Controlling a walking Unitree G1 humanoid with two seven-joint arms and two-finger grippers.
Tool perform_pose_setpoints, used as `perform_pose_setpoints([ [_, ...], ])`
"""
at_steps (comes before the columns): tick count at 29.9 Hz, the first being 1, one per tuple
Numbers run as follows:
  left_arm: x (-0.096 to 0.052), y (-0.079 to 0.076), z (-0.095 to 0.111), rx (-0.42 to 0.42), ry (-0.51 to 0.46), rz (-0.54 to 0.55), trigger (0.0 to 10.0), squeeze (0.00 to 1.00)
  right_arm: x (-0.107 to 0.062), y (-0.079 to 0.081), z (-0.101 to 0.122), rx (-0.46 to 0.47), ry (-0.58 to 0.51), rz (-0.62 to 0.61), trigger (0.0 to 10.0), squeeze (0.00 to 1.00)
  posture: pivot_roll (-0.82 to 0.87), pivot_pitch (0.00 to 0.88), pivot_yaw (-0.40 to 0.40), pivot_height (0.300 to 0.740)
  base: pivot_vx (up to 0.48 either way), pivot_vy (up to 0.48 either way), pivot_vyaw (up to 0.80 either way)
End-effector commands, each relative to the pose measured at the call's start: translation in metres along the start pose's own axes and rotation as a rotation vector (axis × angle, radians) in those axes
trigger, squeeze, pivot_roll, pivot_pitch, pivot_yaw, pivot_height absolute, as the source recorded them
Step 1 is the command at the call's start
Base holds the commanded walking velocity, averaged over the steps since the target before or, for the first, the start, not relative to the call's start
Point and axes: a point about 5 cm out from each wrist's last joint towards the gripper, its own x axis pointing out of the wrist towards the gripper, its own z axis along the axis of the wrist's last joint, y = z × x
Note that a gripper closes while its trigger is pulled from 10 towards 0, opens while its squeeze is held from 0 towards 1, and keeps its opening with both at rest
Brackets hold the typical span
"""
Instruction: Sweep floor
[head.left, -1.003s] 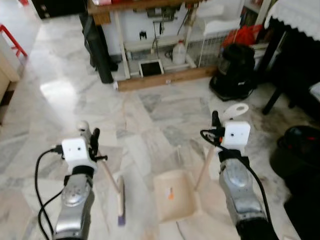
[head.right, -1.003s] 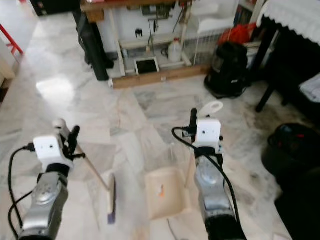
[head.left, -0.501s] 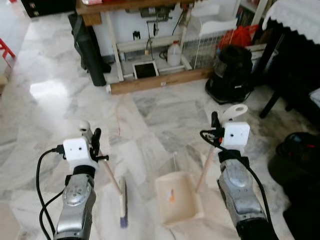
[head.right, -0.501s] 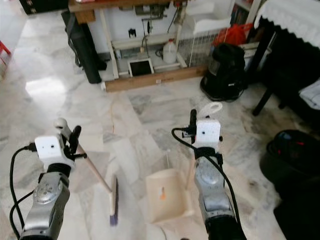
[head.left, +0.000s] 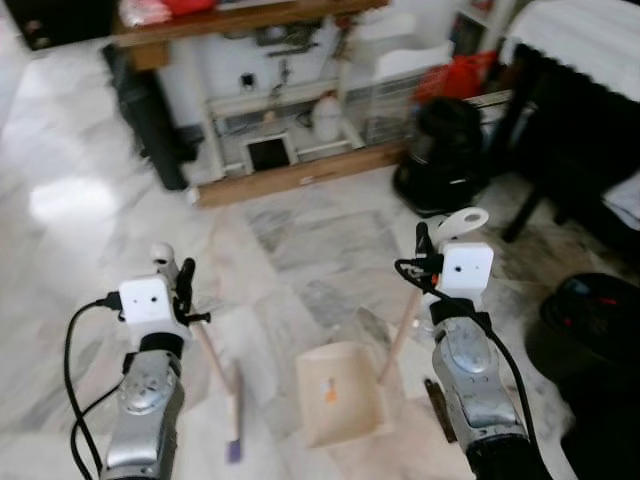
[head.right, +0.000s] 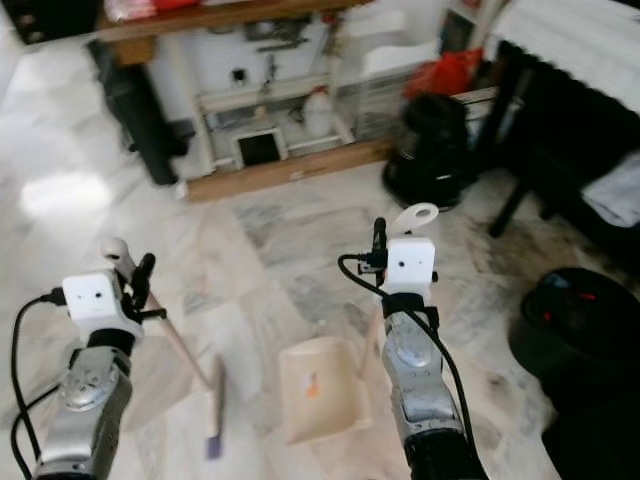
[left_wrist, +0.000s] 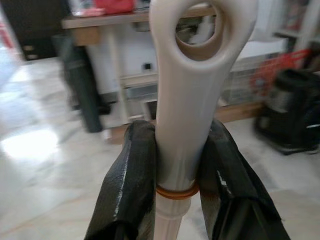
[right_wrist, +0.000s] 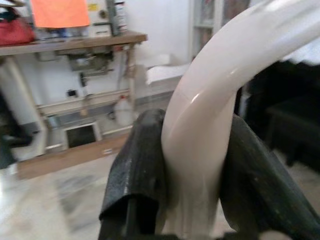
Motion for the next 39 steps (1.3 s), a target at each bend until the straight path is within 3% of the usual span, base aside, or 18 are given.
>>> perform_pose_setpoints([
  [1,0.0009,0.0060,0.0060,-0.007,-0.030,0.013,10.0,0.00,0.0047,0.0064,0.0122,-0.019,-0.057,0.022,10.0,0.00,0.07,0.105,0.042,0.740,0.307,0.000,0.00],
  [39,0.0010,0.0052,0.0062,-0.007,-0.032,0.011,10.0,0.00,0.0053,0.0101,0.0110,-0.036,-0.054,0.037,10.0,0.00,0.08,0.094,0.040,0.740,0.302,0.000,0.04],
])
